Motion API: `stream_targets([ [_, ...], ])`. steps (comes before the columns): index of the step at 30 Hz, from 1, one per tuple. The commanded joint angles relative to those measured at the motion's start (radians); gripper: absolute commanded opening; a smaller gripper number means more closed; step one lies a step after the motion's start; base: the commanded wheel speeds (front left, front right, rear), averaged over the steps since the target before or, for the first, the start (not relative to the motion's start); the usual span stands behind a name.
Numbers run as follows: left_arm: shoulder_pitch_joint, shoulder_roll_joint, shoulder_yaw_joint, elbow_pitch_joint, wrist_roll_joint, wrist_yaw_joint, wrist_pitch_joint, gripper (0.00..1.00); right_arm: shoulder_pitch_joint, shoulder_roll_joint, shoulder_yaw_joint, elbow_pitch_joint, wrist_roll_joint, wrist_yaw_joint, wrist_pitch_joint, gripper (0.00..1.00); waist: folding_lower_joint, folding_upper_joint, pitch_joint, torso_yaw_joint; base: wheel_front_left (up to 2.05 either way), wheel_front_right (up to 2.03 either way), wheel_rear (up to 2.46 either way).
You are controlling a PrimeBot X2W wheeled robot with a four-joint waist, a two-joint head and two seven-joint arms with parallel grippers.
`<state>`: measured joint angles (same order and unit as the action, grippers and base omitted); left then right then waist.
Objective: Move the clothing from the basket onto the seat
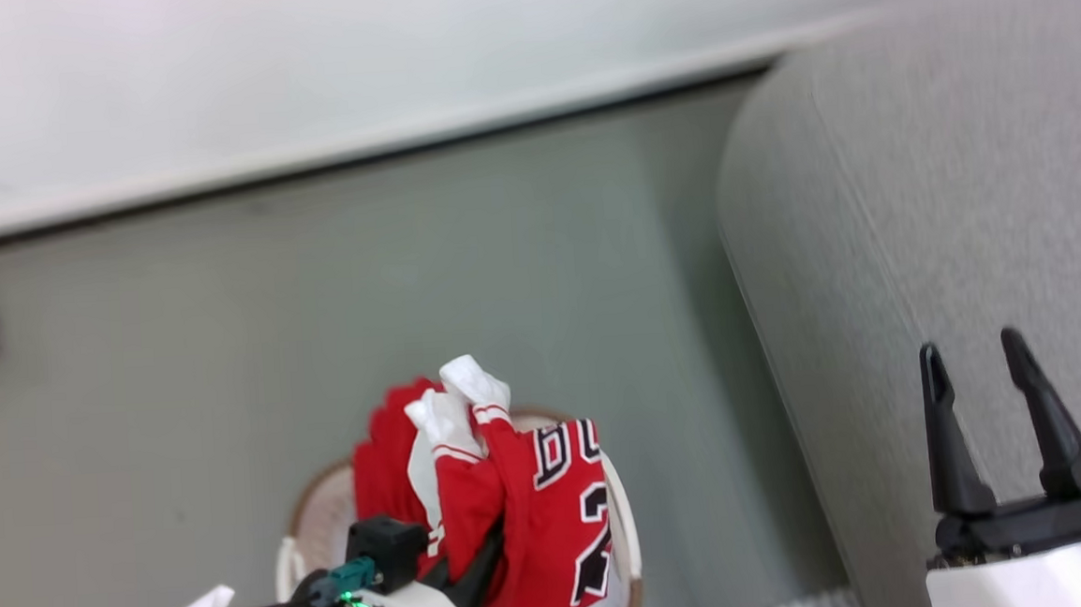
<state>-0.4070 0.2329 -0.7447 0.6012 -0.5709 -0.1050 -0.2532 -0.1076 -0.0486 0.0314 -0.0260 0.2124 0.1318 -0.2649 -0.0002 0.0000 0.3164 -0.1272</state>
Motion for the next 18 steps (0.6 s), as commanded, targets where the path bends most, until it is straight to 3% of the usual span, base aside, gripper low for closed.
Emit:
stream_targets([
  [1,0.034,0.012,0.006,-0.042,-0.015,0.008,0.012,0.0,0.027,-0.003,-0.003,0.007,-0.011,-0.002,0.001,1.0,0.0002,0.0,-0.129,0.075,0.0,0.0,0.0],
  [11,0.124,0.106,0.058,-0.407,-0.05,0.118,0.095,0.0,0.115,-0.003,0.001,0.036,-0.02,-0.002,0.001,1.0,0.0002,0.0,-0.282,0.098,0.0,0.0,0.0],
  [18,0.095,0.149,0.124,-0.56,-0.047,0.191,0.108,0.0,0.143,-0.003,0.03,0.054,0.006,-0.002,0.001,1.0,0.0002,0.0,-0.322,0.101,0.0,0.0,0.0],
])
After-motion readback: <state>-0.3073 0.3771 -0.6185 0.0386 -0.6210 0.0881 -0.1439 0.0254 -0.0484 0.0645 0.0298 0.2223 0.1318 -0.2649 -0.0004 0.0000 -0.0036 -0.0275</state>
